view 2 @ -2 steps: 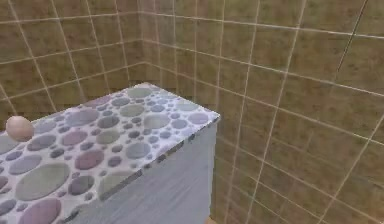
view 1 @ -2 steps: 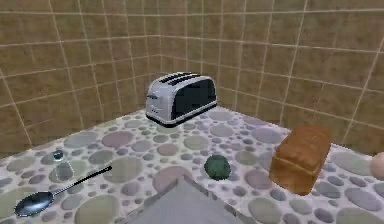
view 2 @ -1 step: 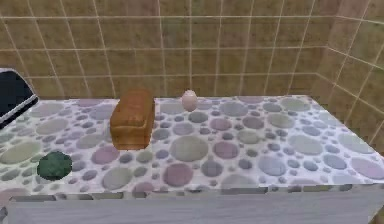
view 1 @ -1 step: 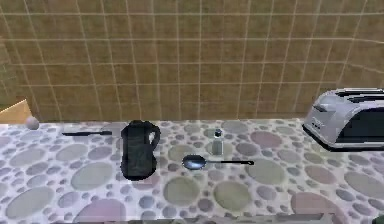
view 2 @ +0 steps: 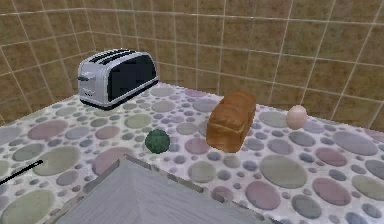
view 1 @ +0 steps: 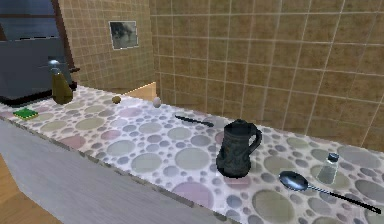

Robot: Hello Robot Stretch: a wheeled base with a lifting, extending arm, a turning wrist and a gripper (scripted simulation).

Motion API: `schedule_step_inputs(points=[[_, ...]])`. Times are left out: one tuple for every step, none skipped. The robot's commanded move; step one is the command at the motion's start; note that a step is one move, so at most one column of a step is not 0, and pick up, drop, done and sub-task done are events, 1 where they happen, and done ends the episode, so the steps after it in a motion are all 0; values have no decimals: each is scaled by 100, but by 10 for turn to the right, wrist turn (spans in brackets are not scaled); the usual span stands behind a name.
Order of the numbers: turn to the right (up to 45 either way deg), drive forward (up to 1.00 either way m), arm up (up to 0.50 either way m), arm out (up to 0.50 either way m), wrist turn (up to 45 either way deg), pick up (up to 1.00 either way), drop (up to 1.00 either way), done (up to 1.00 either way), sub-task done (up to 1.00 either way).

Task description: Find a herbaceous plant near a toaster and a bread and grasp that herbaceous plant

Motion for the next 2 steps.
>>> schedule_step_inputs(points=[[0,0,50,0,0,0,0,0,0],[0,0,38,0,0,0,0,0,0]])
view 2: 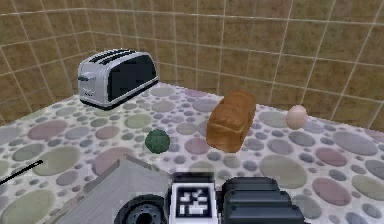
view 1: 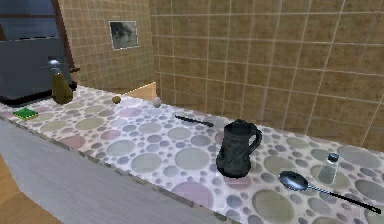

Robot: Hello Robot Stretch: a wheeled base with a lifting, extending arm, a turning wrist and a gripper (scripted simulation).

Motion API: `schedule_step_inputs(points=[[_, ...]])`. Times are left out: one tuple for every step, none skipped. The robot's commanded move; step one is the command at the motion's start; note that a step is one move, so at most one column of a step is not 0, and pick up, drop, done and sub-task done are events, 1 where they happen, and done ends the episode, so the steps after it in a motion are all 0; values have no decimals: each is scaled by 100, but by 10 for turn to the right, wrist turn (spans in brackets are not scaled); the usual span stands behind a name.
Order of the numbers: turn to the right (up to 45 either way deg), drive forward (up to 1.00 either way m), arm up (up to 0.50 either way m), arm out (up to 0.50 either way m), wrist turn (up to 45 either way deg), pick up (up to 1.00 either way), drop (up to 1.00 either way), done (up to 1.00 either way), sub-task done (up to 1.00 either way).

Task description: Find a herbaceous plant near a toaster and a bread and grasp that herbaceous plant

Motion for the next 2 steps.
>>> schedule_step_inputs(points=[[0,0,0,26,0,0,0,0,0],[0,0,0,0,450,0,0,0,0]])
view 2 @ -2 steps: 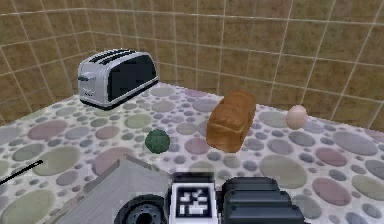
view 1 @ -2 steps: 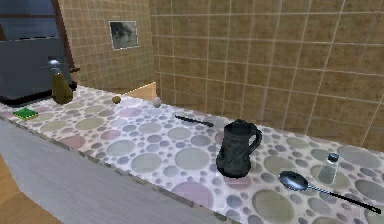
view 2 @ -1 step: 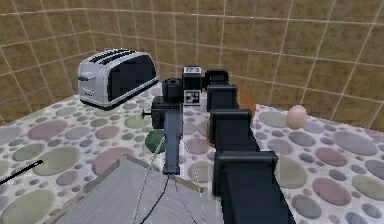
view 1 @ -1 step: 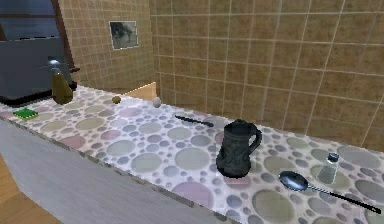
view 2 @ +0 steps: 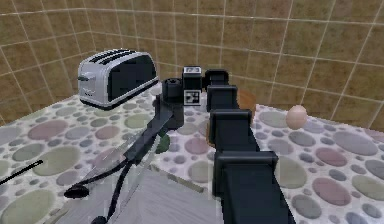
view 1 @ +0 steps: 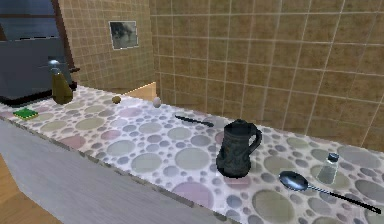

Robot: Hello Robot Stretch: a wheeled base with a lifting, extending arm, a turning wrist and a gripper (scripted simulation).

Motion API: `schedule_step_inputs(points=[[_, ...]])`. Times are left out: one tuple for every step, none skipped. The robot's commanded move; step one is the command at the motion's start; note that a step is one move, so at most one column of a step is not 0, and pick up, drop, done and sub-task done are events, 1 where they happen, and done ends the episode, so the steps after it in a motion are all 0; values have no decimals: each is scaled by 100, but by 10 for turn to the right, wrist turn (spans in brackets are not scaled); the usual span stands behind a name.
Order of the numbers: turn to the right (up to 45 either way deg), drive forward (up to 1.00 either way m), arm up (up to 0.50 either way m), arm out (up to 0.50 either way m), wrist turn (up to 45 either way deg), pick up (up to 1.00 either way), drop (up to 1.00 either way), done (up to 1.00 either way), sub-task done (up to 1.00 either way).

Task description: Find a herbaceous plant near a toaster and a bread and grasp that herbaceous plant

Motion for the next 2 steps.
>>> schedule_step_inputs(points=[[0,0,0,0,450,0,0,0,0],[0,0,0,0,450,0,0,0,0]])
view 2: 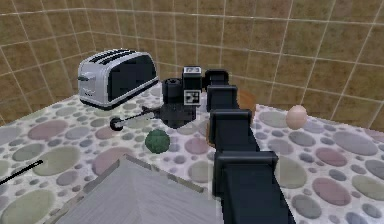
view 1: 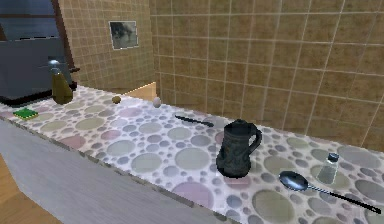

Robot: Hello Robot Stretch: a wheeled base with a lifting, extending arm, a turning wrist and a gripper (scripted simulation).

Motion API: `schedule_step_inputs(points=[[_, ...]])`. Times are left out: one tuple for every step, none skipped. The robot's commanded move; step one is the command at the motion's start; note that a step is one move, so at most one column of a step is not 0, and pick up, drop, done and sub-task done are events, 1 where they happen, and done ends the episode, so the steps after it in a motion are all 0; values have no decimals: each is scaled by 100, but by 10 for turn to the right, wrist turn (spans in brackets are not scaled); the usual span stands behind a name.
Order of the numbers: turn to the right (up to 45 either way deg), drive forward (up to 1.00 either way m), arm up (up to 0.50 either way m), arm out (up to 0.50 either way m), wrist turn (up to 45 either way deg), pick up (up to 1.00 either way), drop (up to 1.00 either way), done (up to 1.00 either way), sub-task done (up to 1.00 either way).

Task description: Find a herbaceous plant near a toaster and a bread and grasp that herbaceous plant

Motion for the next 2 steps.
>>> schedule_step_inputs(points=[[0,0,0,0,180,0,0,0,0],[0,0,-12,0,0,0,0,0,0]])
